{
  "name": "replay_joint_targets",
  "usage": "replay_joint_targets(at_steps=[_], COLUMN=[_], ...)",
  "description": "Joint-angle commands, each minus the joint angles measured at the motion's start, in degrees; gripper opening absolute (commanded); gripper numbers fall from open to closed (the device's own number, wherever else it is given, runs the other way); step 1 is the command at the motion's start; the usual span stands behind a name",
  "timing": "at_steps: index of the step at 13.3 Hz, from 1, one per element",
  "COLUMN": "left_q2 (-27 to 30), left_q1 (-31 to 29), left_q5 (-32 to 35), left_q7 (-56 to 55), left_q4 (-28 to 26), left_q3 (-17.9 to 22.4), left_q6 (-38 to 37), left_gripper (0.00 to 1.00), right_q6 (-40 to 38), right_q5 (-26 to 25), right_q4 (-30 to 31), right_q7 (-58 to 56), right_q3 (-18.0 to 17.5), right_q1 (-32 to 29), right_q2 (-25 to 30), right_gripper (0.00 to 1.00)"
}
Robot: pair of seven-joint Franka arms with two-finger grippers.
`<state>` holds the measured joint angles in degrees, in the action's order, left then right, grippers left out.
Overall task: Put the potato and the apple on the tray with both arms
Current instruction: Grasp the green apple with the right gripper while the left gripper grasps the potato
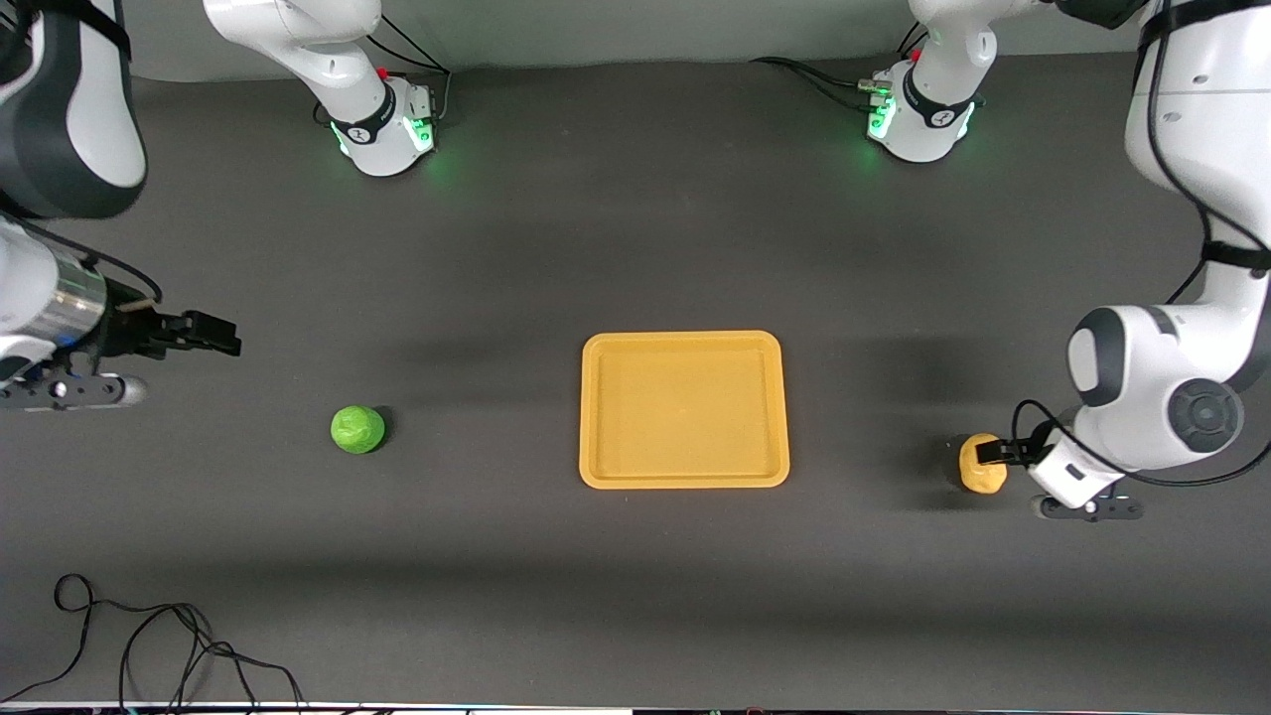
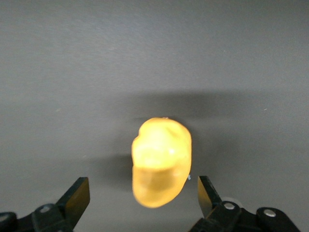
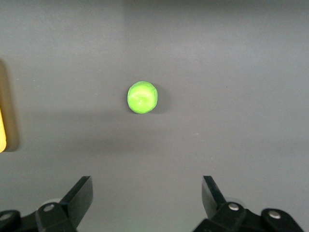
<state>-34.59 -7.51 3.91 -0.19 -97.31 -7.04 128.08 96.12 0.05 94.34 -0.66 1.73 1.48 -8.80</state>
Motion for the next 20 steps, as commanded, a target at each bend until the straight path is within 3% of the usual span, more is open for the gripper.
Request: replay_joint_targets(at_steps=[1,5,7,9,11,13,14,17,20], left_q2=[-1.62,-3.29,-3.82,-3.91,-3.82,-3.04,-1.03,6.26,10.85], left_q1=[0.74,1.09,1.79,2.06,2.06,2.14,2.14,3.2,3.55], left_q5=[0.75,0.93,0.93,1.01,1.01,1.01,0.93,0.05,-3.02], left_q7=[0.28,0.02,-0.33,-0.33,-0.42,-1.12,-1.65,-3.84,-11.81], left_q4=[0.89,0.98,0.98,0.98,1.07,1.33,1.42,4.84,5.73], left_q3=[0.44,0.44,0.44,0.53,0.53,0.45,0.36,-0.52,-6.21], left_q6=[0.33,1.65,1.65,1.65,1.56,0.34,-1.5,-18.24,-24.97], left_gripper=[1.0,1.0,0.93,0.73,0.44,0.28,0.27,0.27,0.27], right_q6=[5.1,21.08,31.44,36.14,40.52,49.2,51.86,56.35,58.03], right_q5=[1.44,1.44,1.35,1.26,1.26,1.35,1.35,1.35,1.35], right_q4=[2.06,12.85,18.66,19.65,21.39,25.87,26.67,26.59,26.59], right_q7=[-0.84,-0.66,2.31,2.42,2.59,2.77,2.86,4.17,6.36], right_q3=[0.12,0.38,0.03,-0.15,-0.32,-0.67,-1.11,-1.37,-2.08], right_q1=[0.19,0.19,0.46,0.37,1.15,1.34,1.34,1.34,1.33], right_q2=[-2.88,-5.16,-6.14,-8.94,-10.96,-12.55,-13.86,-16.86,-18.18], right_gripper=[1.0,1.0,1.0,1.0,1.0,1.0,1.0,1.0,1.0])
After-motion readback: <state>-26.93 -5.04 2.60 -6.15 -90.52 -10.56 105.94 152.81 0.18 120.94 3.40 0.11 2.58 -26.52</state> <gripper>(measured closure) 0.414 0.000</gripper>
